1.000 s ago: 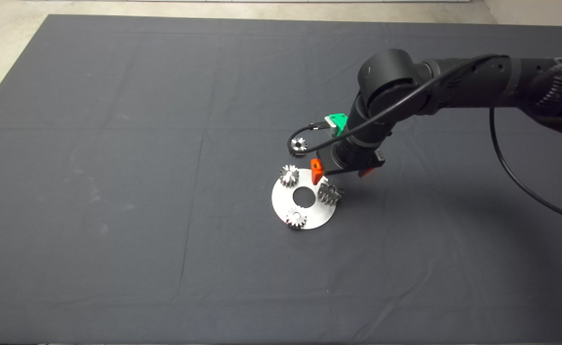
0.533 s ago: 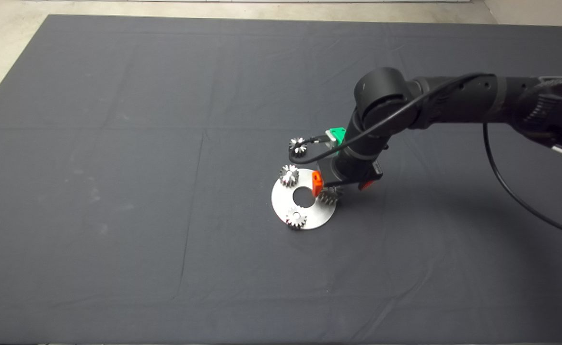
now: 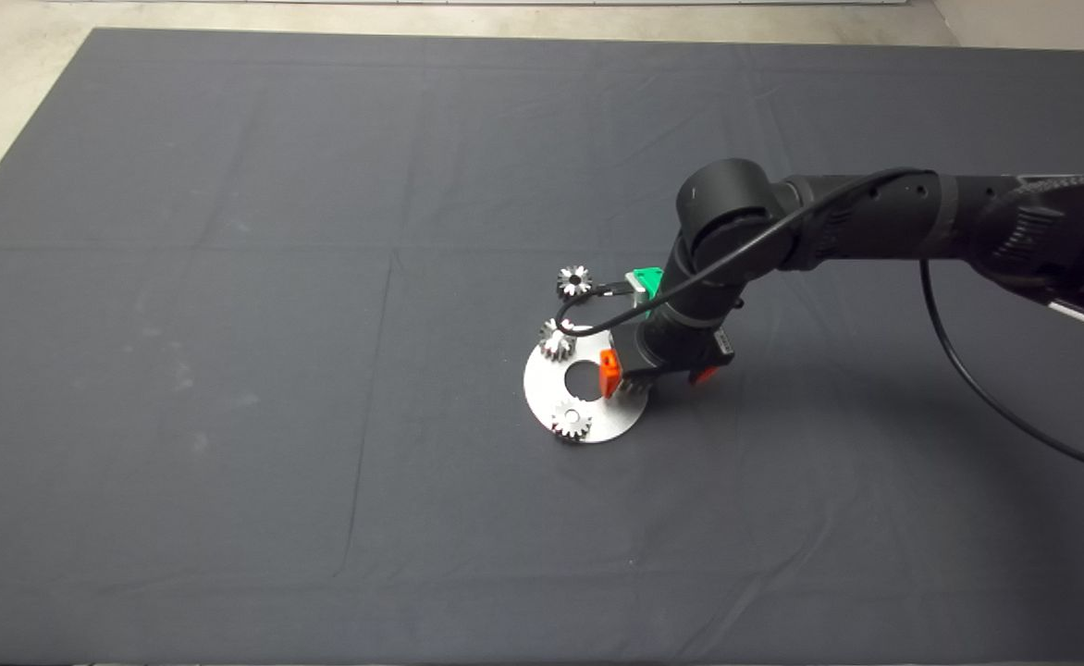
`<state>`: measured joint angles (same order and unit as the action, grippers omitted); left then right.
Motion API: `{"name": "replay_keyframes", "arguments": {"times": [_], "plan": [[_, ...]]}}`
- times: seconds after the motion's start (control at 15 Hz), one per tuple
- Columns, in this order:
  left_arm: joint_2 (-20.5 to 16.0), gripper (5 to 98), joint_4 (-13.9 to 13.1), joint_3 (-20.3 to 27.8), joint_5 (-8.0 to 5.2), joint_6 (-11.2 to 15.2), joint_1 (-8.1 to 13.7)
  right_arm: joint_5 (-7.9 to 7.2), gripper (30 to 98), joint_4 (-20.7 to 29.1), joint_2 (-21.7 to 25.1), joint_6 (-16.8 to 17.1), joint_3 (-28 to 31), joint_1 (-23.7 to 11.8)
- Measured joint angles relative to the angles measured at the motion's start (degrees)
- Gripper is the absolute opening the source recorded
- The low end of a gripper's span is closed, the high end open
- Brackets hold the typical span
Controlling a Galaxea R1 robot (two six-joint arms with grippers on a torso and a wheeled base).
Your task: Remove an incorrectly installed larger gear and replace it with the correct smaller gear
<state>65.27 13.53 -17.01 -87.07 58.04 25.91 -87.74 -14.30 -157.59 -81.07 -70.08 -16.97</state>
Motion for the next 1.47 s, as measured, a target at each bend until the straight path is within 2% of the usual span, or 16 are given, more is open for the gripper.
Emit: {"name": "replay_keyframes", "arguments": {"times": [0.53,1.13,1.4,1.47], "plan": [[0.0,59.7,0.03,0.0,0.0,0.0,0.02,0.02,93.4,-0.96,-2.23,0.0,-0.01,-0.48],[-0.02,59.7,0.03,0.0,0.0,0.0,0.0,0.04,93.4,-4.68,-2.59,0.01,0.0,-0.98],[-0.02,59.7,0.03,0.0,0.0,0.0,0.02,0.04,91.9,-5.44,-2.56,0.12,0.0,-0.98],[-0.02,59.7,0.03,0.0,0.0,0.0,0.02,0.04,89.8,-5.64,-2.56,0.17,0.0,-0.98]]}}
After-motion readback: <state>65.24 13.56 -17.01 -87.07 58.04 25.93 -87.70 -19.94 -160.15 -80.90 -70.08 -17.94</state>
